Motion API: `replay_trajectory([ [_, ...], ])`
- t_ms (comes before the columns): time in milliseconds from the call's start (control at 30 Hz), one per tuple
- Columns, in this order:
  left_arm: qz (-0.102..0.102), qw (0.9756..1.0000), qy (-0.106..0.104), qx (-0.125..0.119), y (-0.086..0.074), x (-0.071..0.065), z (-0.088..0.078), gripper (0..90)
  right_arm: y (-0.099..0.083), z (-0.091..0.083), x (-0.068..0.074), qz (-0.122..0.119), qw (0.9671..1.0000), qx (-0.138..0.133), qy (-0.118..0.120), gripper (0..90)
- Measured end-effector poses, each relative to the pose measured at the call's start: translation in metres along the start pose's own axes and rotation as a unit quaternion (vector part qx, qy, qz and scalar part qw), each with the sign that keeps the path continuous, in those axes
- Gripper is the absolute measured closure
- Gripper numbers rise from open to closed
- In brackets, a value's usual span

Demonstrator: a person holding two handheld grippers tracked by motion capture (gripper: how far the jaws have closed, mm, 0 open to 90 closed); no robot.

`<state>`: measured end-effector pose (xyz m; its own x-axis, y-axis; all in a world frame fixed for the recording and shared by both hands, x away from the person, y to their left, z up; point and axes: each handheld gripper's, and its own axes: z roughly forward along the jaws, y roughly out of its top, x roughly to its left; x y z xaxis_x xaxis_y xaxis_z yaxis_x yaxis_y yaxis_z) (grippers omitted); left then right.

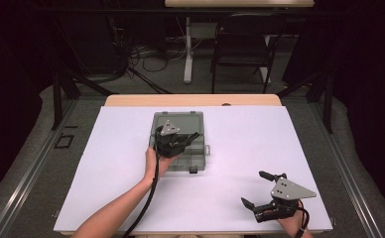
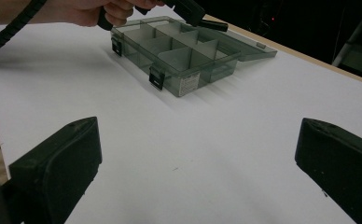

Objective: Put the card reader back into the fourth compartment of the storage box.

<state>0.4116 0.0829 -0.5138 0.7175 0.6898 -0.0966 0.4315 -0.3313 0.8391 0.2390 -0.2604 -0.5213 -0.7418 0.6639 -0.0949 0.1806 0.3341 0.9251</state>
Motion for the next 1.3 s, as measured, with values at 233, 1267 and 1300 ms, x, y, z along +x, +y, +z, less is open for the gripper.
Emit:
replay_trajectory([
  [233, -0.002, 0.9999, 0.003, 0.01, 0.0, -0.002, 0.007, 74.2, 0.0, 0.0, 0.0, 0.0, 1.0, 0.0, 0.0, 0.2],
  [1267, 0.015, 0.9993, -0.022, 0.026, -0.001, -0.001, -0.033, 5.6, 0.001, 0.0, 0.001, -0.002, 1.0, -0.001, 0.005, 0.2],
  [1300, 0.016, 0.9993, -0.023, 0.026, -0.002, -0.001, -0.035, 4.8, 0.001, 0.0, 0.001, -0.002, 1.0, 0.0, 0.005, 0.2],
])
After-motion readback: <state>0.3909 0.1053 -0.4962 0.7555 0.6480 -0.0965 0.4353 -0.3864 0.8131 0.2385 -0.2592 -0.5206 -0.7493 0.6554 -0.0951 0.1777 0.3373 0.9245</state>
